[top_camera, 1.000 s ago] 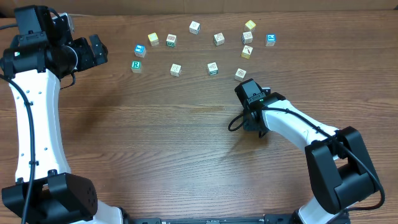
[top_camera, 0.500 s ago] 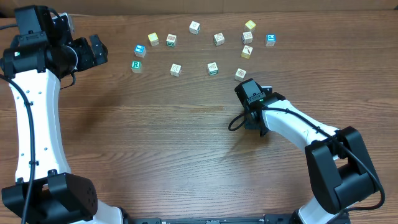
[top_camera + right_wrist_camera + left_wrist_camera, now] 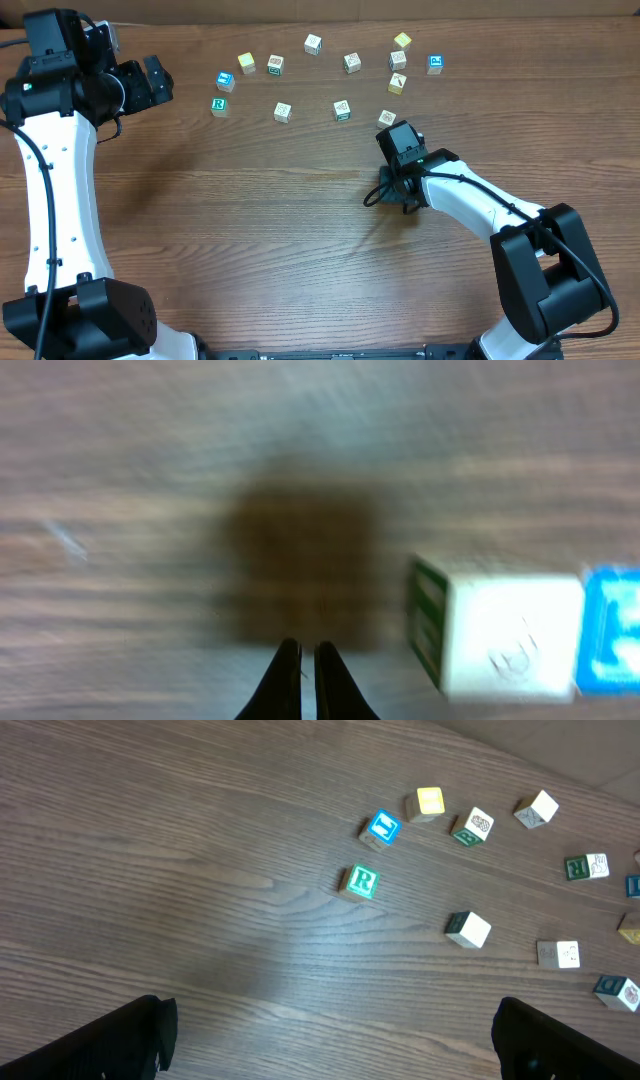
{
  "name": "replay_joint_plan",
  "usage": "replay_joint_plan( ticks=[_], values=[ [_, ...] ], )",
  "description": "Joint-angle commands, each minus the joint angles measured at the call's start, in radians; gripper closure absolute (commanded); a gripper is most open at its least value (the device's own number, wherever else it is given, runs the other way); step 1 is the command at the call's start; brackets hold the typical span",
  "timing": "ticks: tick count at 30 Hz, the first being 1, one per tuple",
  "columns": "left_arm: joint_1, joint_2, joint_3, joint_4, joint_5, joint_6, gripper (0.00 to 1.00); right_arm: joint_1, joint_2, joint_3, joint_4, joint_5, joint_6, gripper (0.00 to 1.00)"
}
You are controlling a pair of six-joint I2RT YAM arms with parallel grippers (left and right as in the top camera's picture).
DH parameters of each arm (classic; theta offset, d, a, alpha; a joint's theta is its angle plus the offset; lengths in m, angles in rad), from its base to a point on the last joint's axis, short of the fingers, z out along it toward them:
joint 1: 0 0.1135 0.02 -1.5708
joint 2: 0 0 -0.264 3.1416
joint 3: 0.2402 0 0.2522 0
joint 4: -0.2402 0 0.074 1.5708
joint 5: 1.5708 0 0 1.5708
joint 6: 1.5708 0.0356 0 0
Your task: Form a horizontal line
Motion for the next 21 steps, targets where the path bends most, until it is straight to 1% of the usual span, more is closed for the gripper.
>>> replay_joint_plan(
  ticks=[1,5,10,21],
  values=[
    [0.001,0.001,0.017,0.001,-0.003,-0.014,0.0,0.0,-0.001,-0.001,0.044,0.014,-0.004,0.96],
    [0.001,0.001,0.017,0.001,-0.003,-0.014,0.0,-0.001,-0.001,-0.001,0.056,0.088,-0.004,0.96],
    [0.001,0.001,0.017,0.001,-0.003,-0.014,0.0,-0.001,-0.001,-0.002,0.028,0.167,-0.007,0.96],
    [0.001,0.001,0.017,0.001,-0.003,-0.014,0.0,-0.001,-0.001,-0.001,-0.001,0.166,-0.018,0.96]
  ],
)
